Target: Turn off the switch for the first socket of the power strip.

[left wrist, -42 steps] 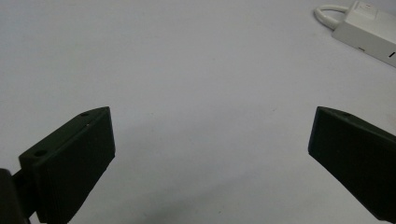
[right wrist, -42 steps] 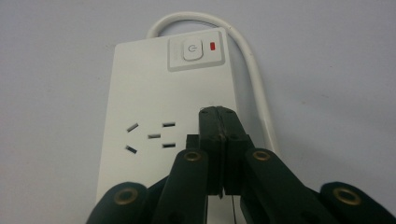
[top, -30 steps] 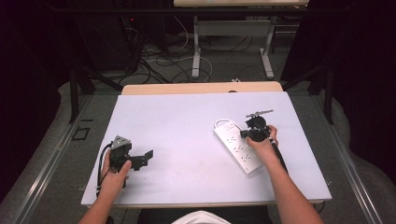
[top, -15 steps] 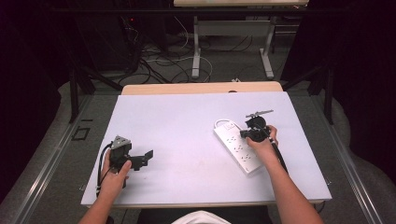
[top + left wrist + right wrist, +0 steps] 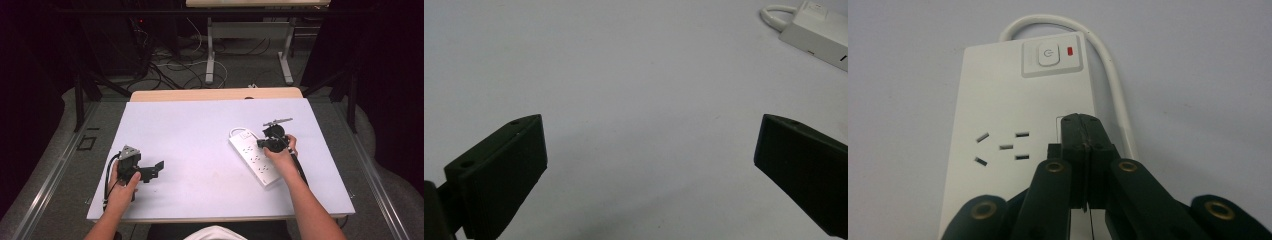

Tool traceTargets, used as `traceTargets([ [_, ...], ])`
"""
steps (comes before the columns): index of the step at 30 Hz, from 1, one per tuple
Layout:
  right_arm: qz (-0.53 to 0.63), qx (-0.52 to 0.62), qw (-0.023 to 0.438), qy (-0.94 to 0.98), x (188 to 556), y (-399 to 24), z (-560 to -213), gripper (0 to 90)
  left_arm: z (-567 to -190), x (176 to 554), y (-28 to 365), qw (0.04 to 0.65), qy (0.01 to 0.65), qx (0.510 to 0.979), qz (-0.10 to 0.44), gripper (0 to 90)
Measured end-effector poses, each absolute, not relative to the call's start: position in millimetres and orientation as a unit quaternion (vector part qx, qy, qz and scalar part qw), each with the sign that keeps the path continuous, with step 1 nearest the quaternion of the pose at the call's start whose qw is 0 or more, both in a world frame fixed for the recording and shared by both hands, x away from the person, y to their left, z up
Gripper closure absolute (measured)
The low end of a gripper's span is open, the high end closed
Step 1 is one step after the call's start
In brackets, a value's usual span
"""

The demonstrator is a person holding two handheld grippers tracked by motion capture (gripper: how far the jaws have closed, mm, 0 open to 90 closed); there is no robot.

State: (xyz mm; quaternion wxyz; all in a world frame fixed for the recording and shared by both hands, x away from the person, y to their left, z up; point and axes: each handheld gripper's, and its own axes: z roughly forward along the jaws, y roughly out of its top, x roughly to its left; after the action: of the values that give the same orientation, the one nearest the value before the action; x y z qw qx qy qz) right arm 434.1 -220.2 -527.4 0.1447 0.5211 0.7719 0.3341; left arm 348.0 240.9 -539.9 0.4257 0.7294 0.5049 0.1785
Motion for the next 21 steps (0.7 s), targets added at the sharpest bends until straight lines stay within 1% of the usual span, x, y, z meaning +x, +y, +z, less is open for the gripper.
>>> traceTargets([
  [21, 0.33, 0.522, 0.143, 0.774, 432.8, -220.9, -528.9, 90.0, -539.9, 348.3, 241.4, 0.425, 0.502, 0.731, 0.18, 0.6],
])
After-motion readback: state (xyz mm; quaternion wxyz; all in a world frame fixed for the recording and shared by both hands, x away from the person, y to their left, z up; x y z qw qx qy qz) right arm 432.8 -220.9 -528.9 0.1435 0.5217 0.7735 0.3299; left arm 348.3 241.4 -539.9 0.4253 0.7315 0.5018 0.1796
